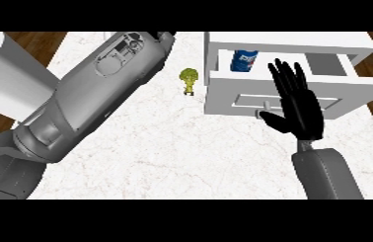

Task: Pick up the can, place it into the drawer and close the drawer

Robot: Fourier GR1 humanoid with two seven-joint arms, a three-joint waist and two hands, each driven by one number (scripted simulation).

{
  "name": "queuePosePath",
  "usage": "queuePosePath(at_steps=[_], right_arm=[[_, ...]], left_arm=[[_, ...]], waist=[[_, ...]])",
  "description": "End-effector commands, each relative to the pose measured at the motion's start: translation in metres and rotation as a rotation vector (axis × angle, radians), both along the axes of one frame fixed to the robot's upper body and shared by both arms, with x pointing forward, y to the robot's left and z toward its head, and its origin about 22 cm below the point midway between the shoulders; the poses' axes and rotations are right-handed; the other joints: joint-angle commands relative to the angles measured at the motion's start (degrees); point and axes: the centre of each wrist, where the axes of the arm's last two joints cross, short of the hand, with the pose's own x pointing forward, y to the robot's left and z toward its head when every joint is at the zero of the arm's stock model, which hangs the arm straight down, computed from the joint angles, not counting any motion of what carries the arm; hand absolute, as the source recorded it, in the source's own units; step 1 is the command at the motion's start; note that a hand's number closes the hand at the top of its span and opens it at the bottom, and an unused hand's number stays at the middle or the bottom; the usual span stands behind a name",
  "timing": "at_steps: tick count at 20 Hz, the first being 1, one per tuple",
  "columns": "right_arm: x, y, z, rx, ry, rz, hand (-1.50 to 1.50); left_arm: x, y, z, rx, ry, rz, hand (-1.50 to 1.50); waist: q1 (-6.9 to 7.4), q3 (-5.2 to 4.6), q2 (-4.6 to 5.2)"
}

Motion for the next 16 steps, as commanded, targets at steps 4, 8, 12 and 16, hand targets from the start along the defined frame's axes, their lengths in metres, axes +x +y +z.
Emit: queuePosePath(at_steps=[4,8,12,16], right_arm=[[0.027,-0.001,-0.039,-0.044,0.055,-0.059,-1.50],[0.049,-0.009,-0.042,-0.074,0.013,-0.079,-1.50],[0.070,0.004,-0.034,-0.053,-0.053,-0.106,-1.50],[0.092,0.008,-0.019,-0.043,-0.076,-0.115,-1.50]], left_arm=[[-0.013,0.029,0.012,-0.006,0.024,-0.018,-1.50],[-0.014,0.039,-0.006,0.012,0.030,0.008,-1.50],[-0.027,0.060,0.001,0.021,0.038,-0.002,-1.50],[-0.029,0.059,0.001,0.015,0.044,0.006,-1.50]], waist=[[0.90,0.90,0.81],[0.25,0.93,1.29],[1.75,0.93,1.08],[0.85,0.95,1.42]])
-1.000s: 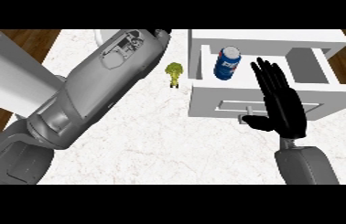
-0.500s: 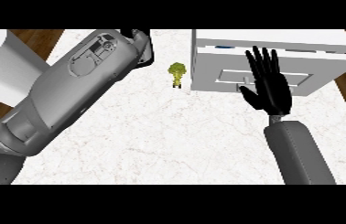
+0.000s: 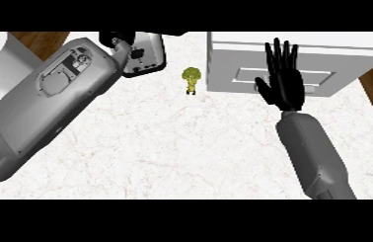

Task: Pick up the can, place it into the drawer and close the drawer

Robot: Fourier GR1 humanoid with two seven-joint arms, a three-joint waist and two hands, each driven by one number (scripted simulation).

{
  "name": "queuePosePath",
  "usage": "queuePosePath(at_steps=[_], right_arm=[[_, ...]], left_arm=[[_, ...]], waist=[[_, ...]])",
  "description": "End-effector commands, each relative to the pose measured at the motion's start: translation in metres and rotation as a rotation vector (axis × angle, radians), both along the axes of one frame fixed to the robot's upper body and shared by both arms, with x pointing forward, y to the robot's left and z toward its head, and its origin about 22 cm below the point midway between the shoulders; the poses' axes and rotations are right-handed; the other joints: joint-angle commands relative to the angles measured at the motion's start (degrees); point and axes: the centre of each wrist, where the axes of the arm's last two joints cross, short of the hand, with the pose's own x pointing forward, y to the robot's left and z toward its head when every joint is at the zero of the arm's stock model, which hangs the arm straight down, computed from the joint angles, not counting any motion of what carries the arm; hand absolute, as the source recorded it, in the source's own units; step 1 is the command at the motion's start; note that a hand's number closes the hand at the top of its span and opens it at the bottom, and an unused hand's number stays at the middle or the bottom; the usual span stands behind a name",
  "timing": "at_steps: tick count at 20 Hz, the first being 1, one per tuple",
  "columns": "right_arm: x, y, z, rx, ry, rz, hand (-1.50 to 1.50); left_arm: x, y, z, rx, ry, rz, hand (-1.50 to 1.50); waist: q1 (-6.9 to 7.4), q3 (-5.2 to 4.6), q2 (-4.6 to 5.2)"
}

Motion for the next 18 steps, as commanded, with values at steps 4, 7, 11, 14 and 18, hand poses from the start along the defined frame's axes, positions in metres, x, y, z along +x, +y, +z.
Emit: queuePosePath(at_steps=[4,7,11,14,18], right_arm=[[0.037,0.008,0.026,0.008,-0.002,-0.057,-1.50],[0.048,0.019,0.041,0.004,-0.030,-0.069,-1.50],[0.053,0.015,0.047,-0.015,-0.044,-0.079,-1.50],[0.065,0.011,0.069,-0.020,-0.041,-0.088,-1.50],[0.067,0.030,0.066,0.011,-0.043,-0.075,-1.50]], left_arm=[[-0.018,0.026,-0.007,-0.003,0.024,-0.011,-1.50],[-0.026,0.020,-0.031,0.012,0.033,-0.017,-1.50],[-0.035,0.026,-0.052,0.021,0.032,-0.043,-1.50],[-0.035,0.021,-0.037,0.005,0.014,-0.033,-1.50],[-0.040,0.045,-0.048,0.019,0.037,-0.024,-1.50]], waist=[[1.35,0.35,0.93],[1.23,0.33,1.11],[2.54,0.32,1.65],[2.33,0.38,1.76],[2.03,0.35,1.74]])
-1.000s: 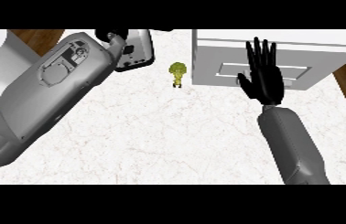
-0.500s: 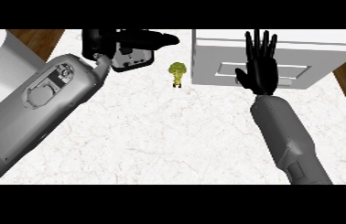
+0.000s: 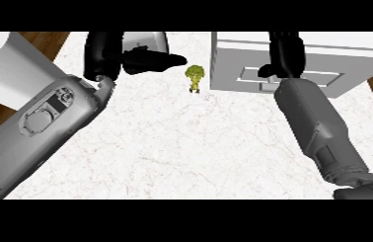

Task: Pick up the can, place it into the drawer and close the drawer

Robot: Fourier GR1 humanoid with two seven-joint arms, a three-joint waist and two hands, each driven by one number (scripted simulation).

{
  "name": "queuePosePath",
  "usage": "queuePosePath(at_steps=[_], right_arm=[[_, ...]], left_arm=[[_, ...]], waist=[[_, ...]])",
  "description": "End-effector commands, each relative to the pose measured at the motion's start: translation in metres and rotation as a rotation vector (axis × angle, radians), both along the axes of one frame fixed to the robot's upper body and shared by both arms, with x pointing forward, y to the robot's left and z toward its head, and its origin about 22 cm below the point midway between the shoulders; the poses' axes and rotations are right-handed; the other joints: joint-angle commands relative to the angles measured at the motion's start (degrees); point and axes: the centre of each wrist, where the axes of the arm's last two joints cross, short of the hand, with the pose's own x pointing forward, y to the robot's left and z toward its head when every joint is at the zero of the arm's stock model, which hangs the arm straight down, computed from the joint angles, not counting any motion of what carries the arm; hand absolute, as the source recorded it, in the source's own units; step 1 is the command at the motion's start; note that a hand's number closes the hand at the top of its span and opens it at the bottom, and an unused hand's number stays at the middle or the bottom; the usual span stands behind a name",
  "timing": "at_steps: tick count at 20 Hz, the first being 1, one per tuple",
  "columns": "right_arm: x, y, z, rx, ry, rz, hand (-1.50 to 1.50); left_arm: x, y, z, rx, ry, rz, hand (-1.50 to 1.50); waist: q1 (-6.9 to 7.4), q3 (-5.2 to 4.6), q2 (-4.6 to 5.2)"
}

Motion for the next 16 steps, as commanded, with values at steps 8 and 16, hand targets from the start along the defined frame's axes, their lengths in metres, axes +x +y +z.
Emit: queuePosePath(at_steps=[8,16], right_arm=[[0.027,0.015,0.056,0.071,0.010,0.076,-1.50],[0.025,0.045,0.054,0.365,-0.053,0.194,-1.50]], left_arm=[[-0.005,0.017,0.000,0.000,-0.017,0.008,-1.50],[-0.017,0.020,-0.022,-0.011,-0.002,0.000,-1.50]], waist=[[0.92,0.32,0.97],[0.89,0.41,0.69]])
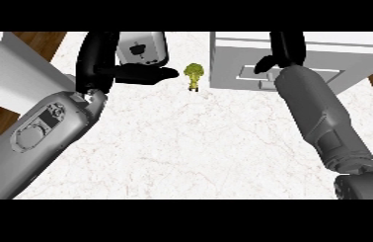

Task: Pick up the can, place it into the drawer and close the drawer

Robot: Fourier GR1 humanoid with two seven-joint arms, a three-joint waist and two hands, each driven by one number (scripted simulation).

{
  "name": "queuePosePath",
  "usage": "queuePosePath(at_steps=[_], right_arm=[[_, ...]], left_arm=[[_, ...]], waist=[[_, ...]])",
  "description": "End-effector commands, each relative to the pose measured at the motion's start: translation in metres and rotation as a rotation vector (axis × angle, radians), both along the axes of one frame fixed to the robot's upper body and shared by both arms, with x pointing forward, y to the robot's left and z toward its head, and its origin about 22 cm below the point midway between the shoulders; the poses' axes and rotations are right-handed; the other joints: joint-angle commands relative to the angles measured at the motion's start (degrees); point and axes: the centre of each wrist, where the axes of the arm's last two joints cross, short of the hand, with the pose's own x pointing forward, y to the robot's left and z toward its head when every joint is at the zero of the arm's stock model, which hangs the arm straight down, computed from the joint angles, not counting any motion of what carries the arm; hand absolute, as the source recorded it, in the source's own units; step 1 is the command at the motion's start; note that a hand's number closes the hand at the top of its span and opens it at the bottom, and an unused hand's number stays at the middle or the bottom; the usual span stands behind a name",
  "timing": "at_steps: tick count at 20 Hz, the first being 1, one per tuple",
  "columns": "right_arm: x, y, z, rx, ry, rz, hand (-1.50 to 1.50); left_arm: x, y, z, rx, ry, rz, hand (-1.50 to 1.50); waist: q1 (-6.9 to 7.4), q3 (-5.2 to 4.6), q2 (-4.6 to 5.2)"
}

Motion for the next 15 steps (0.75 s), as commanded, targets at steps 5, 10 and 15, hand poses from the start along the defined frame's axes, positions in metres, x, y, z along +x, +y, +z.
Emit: queuePosePath(at_steps=[5,10,15], right_arm=[[0.012,0.051,0.033,0.389,-0.069,0.115,-1.50],[0.014,0.048,0.040,0.655,-0.033,0.181,-1.50],[0.015,0.039,0.039,0.679,-0.031,0.183,-1.50]], left_arm=[[-0.002,0.009,-0.008,-0.002,-0.003,0.021,-1.50],[-0.007,0.016,-0.015,-0.016,0.013,0.051,-1.50],[-0.020,0.025,-0.026,-0.023,0.019,0.052,-1.50]], waist=[[0.63,-0.01,-0.23],[-0.92,-0.05,-1.07],[-1.35,-0.18,-1.23]])
